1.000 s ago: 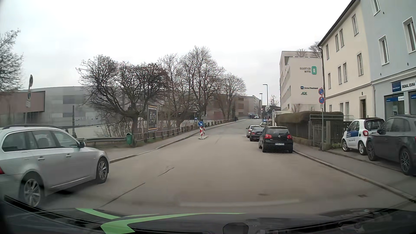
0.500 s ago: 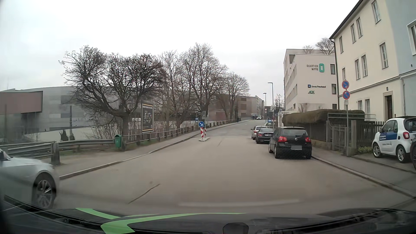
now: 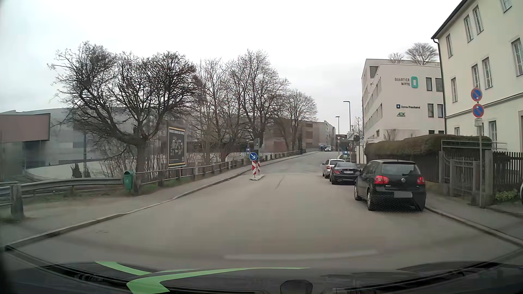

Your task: Follow the waypoints while adhering to traffic rules and regulations

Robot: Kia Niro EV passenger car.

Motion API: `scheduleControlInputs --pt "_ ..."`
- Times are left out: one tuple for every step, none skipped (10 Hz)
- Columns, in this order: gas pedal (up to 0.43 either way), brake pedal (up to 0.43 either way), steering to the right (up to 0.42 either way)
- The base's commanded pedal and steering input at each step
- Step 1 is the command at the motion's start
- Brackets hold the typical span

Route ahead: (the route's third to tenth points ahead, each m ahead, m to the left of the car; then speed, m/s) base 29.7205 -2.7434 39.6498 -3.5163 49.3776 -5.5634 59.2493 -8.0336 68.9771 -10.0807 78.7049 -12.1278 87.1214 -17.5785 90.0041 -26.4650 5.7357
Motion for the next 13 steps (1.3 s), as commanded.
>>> scheduleControlInputs --pt "0.079 0.0 -0.002" --pt "0.079 0.0 0.0" --pt "0.079 0.0 0.004" --pt "0.079 0.0 0.005" --pt "0.079 0.0 0.009" --pt "0.079 0.0 0.015" --pt "0.079 0.0 0.02" --pt "0.079 0.0 0.025" --pt "0.079 0.0 0.026" --pt "0.067 0.0 0.027" --pt "0.059 0.0 0.027" --pt "0.047 0.0 0.027" --pt "0.039 0.0 0.027"
